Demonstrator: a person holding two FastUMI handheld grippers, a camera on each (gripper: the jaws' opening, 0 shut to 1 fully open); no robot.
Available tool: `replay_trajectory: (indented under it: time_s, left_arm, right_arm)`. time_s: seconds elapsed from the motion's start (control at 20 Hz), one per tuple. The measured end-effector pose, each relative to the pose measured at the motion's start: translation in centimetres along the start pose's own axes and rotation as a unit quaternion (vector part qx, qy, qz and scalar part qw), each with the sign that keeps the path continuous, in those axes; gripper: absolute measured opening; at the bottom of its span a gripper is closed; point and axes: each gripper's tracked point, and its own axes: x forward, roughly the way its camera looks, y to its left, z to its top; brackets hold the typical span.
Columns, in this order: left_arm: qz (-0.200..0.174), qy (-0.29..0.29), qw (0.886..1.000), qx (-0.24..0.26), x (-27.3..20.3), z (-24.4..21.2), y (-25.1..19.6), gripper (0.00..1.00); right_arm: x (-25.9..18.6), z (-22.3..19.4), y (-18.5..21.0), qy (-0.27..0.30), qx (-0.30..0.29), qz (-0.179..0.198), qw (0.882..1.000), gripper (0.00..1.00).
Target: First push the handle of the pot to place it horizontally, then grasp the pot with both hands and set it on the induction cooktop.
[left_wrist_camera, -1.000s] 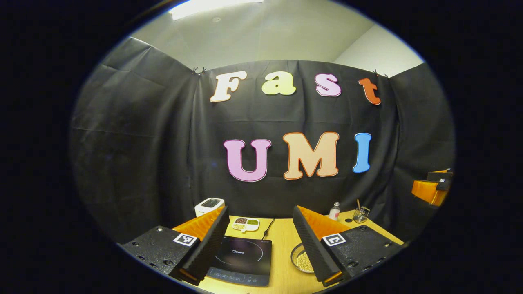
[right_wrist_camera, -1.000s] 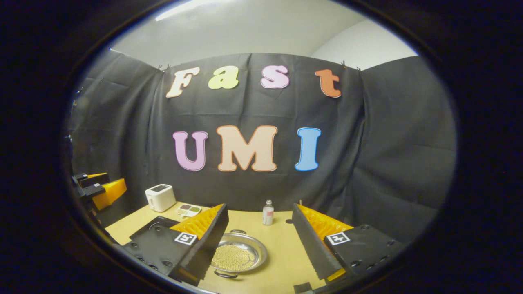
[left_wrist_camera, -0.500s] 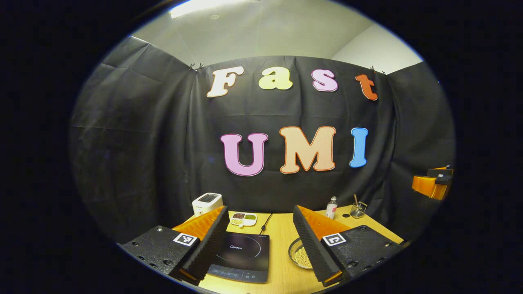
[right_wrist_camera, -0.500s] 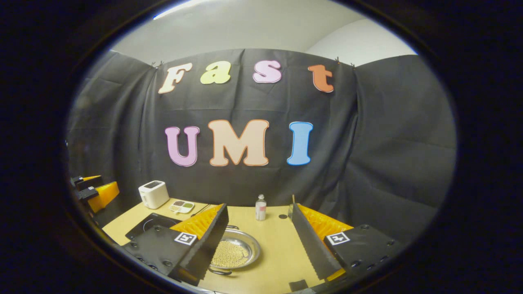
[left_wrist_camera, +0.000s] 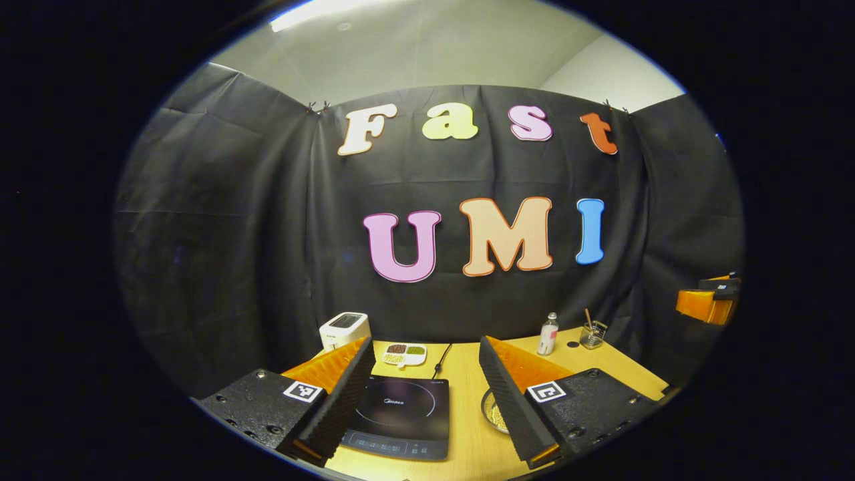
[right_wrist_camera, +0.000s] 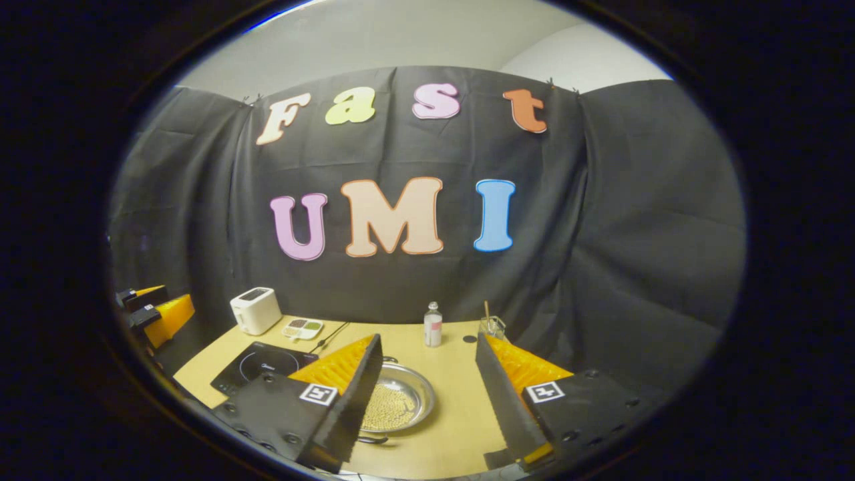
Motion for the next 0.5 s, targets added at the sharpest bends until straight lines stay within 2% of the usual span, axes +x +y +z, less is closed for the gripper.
replay_trajectory:
  time_s: [0.05, 0.1, 0.25, 0.3, 0.45, 0.5]
  left_arm:
    - [0.001, 0.003, 1.000, 0.000, 0.0, -0.3, 0.2, 0.92]
    - [0.002, 0.005, 1.000, -0.001, 0.2, -0.6, 0.4, 0.92]
    - [0.005, 0.012, 1.000, -0.007, 0.6, -1.2, 1.1, 0.92]
    - [0.006, 0.014, 1.000, -0.008, 0.8, -1.3, 1.3, 0.96]
    - [0.010, 0.019, 1.000, -0.012, 1.5, -2.0, 1.9, 0.96]
    - [0.012, 0.020, 1.000, -0.013, 1.6, -2.1, 2.2, 0.96]
  right_arm:
    - [0.2, -0.5, 0.4, 0.004, -0.003, 0.005, 1.000, 0.79]
    - [0.4, -0.8, 0.7, 0.006, -0.006, 0.004, 1.000, 0.78]
    - [1.2, -2.4, 1.7, 0.020, -0.026, 0.015, 0.999, 0.39]
    - [1.4, -2.9, 2.3, 0.028, -0.030, 0.021, 0.999, 0.34]
    - [2.9, -5.9, 3.5, 0.064, -0.006, 0.027, 0.998, 0.35]
    - [2.2, -6.0, 3.4, 0.074, 0.017, 0.024, 0.997, 0.27]
